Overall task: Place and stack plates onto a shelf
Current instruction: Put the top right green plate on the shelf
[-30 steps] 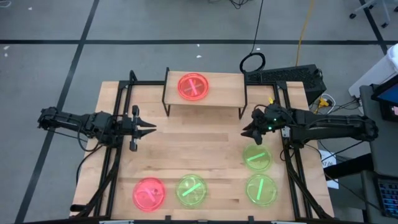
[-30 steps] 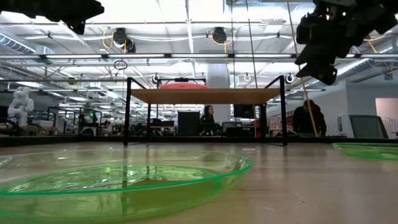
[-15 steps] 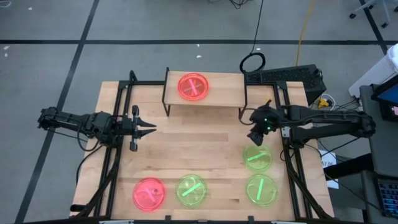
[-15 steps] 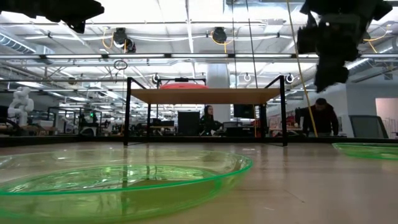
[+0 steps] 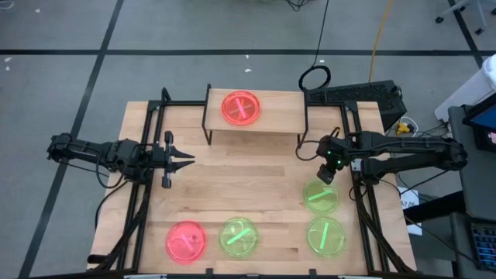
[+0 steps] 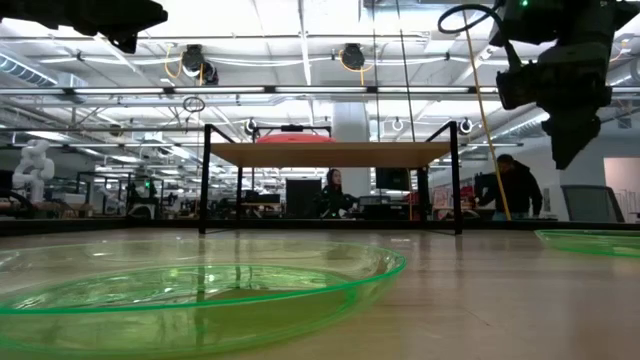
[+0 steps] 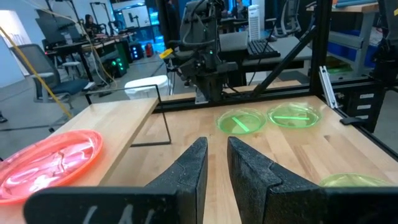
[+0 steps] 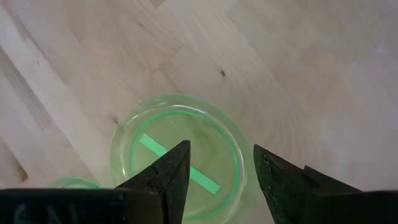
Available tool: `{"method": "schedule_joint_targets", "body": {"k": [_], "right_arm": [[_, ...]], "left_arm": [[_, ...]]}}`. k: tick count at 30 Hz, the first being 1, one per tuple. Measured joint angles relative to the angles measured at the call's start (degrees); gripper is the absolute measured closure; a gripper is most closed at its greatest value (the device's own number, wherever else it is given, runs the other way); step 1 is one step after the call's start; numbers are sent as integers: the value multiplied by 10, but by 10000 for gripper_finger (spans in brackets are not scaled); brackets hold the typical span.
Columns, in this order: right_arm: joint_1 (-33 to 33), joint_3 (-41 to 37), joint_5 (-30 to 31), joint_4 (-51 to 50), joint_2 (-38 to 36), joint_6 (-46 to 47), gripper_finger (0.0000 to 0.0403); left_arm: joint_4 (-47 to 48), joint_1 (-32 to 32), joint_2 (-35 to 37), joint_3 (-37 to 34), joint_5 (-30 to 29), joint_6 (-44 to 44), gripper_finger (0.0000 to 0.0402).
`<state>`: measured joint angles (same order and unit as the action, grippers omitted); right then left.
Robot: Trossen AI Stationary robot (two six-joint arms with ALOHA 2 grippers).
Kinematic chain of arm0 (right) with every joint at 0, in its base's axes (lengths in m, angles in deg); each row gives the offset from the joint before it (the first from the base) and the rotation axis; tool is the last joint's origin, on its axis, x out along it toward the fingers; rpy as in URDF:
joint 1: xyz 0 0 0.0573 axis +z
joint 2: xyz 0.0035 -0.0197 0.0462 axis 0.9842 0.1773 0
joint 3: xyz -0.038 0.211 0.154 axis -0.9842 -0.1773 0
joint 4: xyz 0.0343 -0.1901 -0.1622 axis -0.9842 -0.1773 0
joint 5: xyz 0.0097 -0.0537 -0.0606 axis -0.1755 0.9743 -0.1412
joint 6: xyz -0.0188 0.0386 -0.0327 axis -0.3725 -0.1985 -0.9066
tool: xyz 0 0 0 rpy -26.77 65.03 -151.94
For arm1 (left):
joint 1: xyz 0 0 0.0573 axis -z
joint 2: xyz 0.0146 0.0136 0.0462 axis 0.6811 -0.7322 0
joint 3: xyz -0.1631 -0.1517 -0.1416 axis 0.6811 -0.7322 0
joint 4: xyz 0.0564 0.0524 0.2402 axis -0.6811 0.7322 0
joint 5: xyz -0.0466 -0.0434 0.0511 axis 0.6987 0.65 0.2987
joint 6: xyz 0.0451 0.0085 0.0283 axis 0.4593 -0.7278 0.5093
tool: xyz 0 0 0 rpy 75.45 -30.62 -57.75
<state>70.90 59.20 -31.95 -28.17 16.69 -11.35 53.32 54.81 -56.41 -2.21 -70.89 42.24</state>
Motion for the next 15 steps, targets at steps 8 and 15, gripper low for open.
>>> {"method": "schedule_joint_targets", "body": {"k": [8, 15], "right_arm": [[0, -23, -23, 2, 0, 7, 243], [0, -69, -34, 11, 0, 39, 243]], "left_arm": [[0, 0, 0, 0, 0, 1, 332], [1, 0, 0, 0, 0, 10, 332]]}}
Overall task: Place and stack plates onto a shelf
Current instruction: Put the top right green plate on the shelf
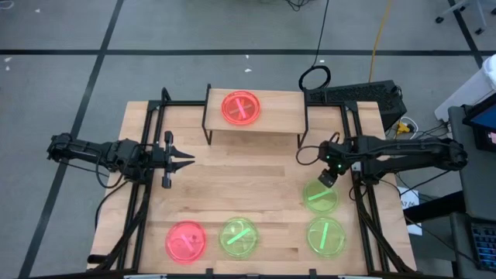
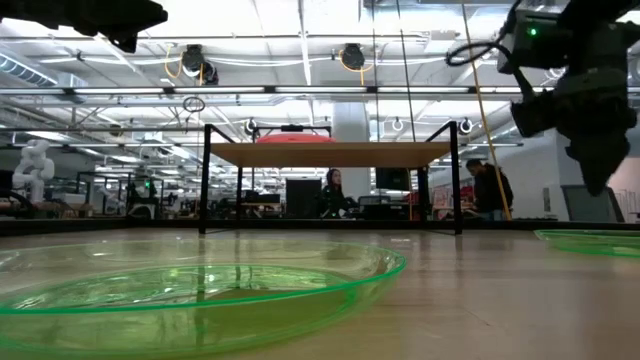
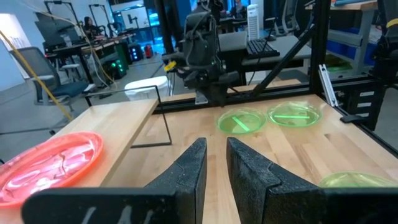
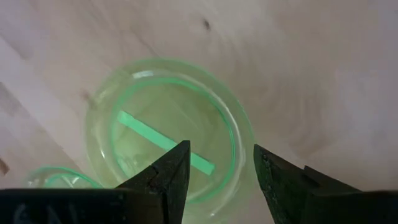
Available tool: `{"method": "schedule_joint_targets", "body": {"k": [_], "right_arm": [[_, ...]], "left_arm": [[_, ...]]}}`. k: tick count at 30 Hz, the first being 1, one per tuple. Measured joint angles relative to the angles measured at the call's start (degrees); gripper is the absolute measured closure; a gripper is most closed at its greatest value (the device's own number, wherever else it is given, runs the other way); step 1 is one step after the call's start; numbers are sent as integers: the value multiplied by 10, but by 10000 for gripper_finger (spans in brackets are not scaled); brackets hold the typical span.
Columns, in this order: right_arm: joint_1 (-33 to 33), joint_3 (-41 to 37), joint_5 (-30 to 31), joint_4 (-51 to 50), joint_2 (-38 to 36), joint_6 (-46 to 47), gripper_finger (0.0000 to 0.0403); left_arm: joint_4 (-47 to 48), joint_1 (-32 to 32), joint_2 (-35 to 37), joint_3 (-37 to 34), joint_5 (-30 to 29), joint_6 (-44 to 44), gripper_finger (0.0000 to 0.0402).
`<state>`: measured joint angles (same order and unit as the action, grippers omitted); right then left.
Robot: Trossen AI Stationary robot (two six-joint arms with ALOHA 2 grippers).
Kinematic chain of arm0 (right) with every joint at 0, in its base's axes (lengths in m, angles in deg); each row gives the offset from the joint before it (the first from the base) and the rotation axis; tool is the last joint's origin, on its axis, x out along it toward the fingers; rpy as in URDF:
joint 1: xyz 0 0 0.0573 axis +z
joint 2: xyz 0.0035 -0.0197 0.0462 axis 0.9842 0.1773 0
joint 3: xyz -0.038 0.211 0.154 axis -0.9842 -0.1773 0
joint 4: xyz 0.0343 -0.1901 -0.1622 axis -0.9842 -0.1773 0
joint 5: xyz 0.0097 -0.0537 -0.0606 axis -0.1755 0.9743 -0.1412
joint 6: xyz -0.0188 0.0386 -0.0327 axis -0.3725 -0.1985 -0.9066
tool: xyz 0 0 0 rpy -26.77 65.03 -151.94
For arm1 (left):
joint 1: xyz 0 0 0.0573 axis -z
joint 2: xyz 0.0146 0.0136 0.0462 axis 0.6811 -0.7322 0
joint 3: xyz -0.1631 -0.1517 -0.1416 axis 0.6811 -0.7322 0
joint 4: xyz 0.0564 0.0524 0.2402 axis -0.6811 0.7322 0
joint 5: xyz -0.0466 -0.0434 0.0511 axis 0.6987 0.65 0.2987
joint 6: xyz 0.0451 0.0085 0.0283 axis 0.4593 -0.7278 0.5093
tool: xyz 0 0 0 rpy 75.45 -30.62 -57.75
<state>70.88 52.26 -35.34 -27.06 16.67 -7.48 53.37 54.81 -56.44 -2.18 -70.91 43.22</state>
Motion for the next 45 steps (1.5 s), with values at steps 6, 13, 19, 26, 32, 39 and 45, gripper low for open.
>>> {"method": "schedule_joint_targets", "body": {"k": [6, 13, 19, 26, 32, 39, 45], "right_arm": [[0, -21, -6, 0, 0, 2, 243], [0, -21, -6, 5, 0, -1, 243], [0, -21, -2, 5, 0, -7, 243], [0, -52, 26, 61, 0, 1, 243], [0, -120, -6, 120, 0, 25, 243], [0, -147, 1, 133, -4, 30, 243], [0, -147, -4, 147, -14, 37, 244]], "left_arm": [[-1, 0, 0, 0, 0, 1, 332], [1, 0, 0, 0, 0, 0, 332], [1, 0, 0, 0, 0, -47, 332], [1, 0, 0, 0, 0, -49, 332], [1, 0, 0, 0, 0, -42, 332], [1, 0, 0, 0, 0, -29, 332], [4, 0, 0, 0, 0, -40, 332]]}}
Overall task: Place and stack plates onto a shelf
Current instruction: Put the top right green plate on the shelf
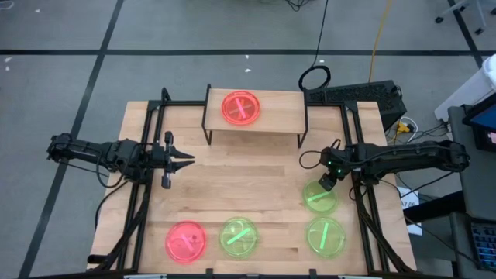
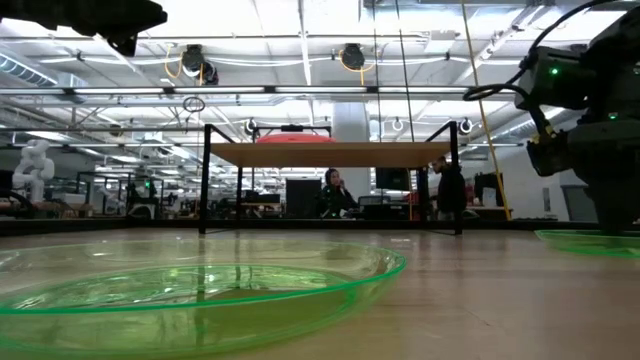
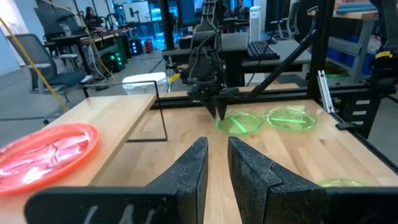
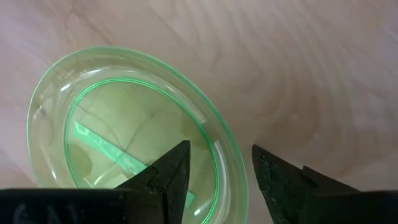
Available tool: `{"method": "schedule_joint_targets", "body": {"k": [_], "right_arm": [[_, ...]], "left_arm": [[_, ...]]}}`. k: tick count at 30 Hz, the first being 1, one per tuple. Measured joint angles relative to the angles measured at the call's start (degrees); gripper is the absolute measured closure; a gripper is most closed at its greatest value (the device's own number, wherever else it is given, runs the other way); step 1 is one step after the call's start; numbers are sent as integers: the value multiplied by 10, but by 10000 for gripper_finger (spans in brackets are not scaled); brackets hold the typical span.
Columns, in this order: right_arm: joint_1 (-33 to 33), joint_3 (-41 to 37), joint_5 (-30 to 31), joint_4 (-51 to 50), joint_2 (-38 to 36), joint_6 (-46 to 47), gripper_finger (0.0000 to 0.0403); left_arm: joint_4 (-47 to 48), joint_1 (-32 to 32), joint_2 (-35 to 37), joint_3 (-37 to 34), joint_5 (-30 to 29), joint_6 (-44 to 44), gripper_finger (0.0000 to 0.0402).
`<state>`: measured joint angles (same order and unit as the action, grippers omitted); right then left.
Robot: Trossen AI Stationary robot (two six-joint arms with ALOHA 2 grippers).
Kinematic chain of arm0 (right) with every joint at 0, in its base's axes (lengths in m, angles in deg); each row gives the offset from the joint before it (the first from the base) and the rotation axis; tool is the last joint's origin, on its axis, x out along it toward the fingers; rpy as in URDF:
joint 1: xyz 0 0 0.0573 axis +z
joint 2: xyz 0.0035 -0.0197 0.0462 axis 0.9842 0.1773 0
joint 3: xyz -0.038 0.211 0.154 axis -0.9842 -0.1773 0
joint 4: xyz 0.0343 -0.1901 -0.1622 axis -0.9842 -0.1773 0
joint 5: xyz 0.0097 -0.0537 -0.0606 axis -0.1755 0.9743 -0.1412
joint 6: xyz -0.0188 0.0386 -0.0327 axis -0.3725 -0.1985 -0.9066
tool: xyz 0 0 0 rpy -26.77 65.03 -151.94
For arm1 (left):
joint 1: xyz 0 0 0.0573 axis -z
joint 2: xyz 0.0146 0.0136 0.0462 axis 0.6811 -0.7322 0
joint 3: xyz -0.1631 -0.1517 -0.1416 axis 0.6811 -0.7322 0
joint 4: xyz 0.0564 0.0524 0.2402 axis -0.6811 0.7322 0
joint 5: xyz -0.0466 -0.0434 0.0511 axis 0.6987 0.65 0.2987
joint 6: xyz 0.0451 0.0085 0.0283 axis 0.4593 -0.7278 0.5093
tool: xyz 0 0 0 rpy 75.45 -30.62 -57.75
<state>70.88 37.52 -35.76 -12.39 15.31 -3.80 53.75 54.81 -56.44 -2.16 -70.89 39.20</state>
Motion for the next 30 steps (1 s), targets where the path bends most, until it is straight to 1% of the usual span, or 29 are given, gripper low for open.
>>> {"method": "schedule_joint_targets", "body": {"k": [3, 7, 10, 17, 22, 27, 30], "right_arm": [[0, 0, 2, 1, -4, 0, 254], [0, -1, 5, 10, -4, 9, 282], [0, -2, 4, 19, -4, 15, 311], [0, -3, 2, 32, -3, 19, 393], [0, -3, 0, 52, -3, 30, 397], [0, -3, -1, 112, -4, 43, 402], [0, -3, -18, 164, -8, 53, 402]], "left_arm": [[2, 0, 0, 0, 0, 0, 332], [2, 0, 0, 0, 0, -1, 332], [2, 0, 0, 0, 0, -4, 332], [1, 0, 0, 0, 0, -4, 332], [1, 0, 0, 0, 0, -3, 332], [1, 0, 0, 0, 0, -2, 332], [1, 0, 0, 0, 0, -5, 332]]}}
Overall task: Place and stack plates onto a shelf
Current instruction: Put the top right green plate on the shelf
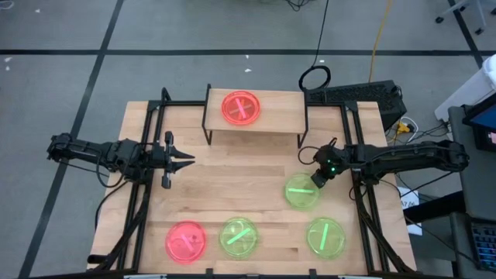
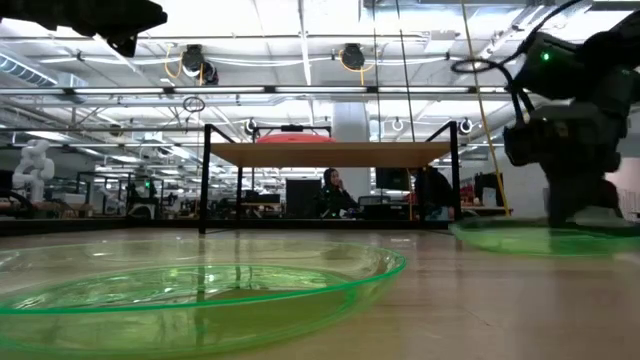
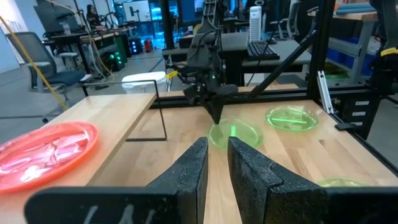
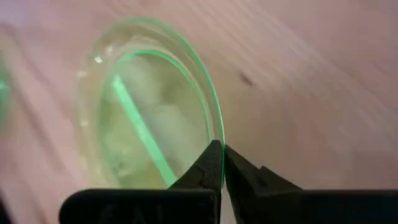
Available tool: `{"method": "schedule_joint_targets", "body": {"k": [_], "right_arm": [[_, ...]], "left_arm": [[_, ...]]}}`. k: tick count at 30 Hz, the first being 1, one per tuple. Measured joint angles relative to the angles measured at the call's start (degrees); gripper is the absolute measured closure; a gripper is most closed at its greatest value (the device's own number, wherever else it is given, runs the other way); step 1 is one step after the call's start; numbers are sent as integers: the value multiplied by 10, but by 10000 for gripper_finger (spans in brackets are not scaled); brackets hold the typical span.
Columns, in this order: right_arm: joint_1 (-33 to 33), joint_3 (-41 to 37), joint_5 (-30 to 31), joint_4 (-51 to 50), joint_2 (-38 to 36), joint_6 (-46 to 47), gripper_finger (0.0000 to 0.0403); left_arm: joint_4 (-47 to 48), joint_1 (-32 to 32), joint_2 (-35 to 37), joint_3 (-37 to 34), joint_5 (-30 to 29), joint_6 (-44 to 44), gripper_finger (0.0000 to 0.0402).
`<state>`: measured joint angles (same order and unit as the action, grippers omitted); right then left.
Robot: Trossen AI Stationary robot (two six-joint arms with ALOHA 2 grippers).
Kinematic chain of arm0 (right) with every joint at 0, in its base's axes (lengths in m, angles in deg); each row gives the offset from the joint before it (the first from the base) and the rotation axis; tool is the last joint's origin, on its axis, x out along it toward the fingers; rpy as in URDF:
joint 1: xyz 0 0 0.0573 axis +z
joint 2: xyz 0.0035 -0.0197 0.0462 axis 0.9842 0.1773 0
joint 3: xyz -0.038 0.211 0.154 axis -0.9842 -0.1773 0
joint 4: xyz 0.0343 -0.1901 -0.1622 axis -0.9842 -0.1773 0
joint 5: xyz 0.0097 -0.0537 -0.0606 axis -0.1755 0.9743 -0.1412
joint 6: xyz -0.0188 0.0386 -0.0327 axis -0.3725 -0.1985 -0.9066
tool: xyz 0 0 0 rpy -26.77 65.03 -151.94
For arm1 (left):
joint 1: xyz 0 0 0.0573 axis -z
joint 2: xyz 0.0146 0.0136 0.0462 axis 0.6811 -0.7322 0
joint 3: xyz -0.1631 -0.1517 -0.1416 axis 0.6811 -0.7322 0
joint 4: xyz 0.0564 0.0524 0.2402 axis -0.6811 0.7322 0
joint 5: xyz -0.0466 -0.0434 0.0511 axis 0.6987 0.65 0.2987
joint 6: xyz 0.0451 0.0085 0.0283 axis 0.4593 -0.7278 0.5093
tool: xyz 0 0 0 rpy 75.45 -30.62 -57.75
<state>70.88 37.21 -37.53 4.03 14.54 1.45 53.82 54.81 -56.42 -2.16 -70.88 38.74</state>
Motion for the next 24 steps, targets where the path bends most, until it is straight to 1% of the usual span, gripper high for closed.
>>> {"method": "schedule_joint_targets", "body": {"k": [4, 11, 14, 17, 21, 23, 24], "right_arm": [[0, 0, -15, 80, -12, 19, 403], [0, 0, -14, 196, -35, 37, 403], [-4, 1, -2, 250, -39, 37, 403], [-17, 1, 21, 328, -41, 37, 403], [-44, 1, 25, 457, -40, 34, 403], [-62, 5, 37, 496, -40, 31, 403], [-74, 13, 42, 497, -40, 24, 403]], "left_arm": [[0, 0, 0, 0, 0, 0, 332], [-1, 0, 0, 0, 0, 3, 332], [-3, 0, 0, 0, 0, 3, 332], [-8, 0, 0, 0, 0, 1, 332], [-20, 0, 0, 0, 0, -12, 332], [-21, 0, 0, 0, 0, -12, 332], [-21, 0, 0, 0, 0, -12, 332]]}}
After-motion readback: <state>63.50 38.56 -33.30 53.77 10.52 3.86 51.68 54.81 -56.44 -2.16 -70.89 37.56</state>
